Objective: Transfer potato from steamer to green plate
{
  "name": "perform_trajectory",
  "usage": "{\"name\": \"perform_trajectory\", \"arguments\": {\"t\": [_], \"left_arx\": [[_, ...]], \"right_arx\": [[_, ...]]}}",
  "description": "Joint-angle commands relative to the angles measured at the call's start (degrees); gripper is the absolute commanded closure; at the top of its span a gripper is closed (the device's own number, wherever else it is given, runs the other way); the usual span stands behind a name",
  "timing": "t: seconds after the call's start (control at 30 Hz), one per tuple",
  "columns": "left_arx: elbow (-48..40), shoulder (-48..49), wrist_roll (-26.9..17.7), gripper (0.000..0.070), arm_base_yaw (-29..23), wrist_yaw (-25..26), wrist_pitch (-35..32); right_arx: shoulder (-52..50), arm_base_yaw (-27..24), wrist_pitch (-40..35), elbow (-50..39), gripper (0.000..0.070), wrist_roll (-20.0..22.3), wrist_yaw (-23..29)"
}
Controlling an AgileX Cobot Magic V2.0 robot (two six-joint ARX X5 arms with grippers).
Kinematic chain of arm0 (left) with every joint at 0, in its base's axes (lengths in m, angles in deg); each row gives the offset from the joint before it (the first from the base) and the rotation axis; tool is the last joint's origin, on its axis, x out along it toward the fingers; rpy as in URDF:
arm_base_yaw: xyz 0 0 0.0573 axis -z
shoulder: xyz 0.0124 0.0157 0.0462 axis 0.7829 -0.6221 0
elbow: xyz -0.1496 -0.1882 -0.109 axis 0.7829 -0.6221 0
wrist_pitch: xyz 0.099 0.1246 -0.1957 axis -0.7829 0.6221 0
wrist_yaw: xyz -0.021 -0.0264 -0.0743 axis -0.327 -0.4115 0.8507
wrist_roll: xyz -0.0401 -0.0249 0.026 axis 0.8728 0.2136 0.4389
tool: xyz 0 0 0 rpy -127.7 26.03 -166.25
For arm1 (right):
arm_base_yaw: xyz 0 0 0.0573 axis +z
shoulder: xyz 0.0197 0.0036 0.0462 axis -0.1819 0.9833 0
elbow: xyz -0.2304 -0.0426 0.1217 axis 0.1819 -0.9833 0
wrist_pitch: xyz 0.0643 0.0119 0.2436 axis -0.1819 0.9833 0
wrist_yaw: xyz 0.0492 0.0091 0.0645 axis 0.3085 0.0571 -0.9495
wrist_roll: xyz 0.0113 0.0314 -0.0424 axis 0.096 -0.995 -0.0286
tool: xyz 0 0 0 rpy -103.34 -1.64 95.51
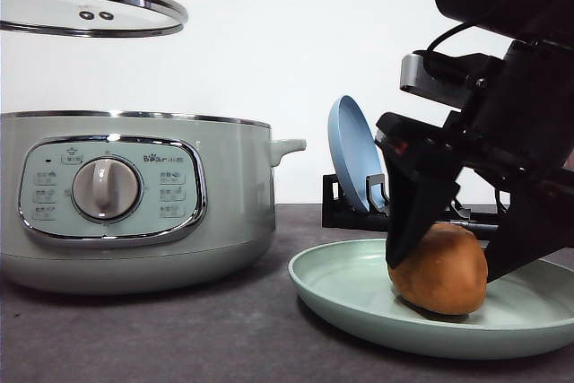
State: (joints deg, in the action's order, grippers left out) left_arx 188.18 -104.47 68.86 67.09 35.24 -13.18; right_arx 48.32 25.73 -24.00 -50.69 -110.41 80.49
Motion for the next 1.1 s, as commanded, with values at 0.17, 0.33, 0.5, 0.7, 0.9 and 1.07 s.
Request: {"name": "perform_trajectory", "arguments": {"t": [0.17,0.33,0.5,0.7,0.9,1.07], "left_arx": [[2.4,0.05,-0.22,0.0699,3.18,0.33,-1.64],[2.38,-1.43,-0.21,0.0699,5.02,0.33,-1.65],[2.38,-4.39,-0.17,0.0699,6.66,0.33,-1.93],[2.38,-8.01,-0.31,0.0699,8.17,0.33,-2.8],[2.38,-11.06,-0.35,0.0699,8.51,0.33,-2.84],[2.38,-12.28,-0.39,0.0699,8.7,0.33,-3.77]], "right_arx": [[-5.27,0.25,4.03,6.37,0.0124,3.83,3.39],[-10.17,0.26,7.87,10.96,0.0124,6.78,4.97],[-15.22,0.23,9.9,14.21,0.0124,8.16,6.71],[-20.32,0.23,10.64,14.99,0.0124,9.2,8.05],[-22.83,0.24,12.66,14.99,0.0124,9.47,9.29],[-23.14,0.26,13.05,14.99,0.0124,9.51,9.29]]}}
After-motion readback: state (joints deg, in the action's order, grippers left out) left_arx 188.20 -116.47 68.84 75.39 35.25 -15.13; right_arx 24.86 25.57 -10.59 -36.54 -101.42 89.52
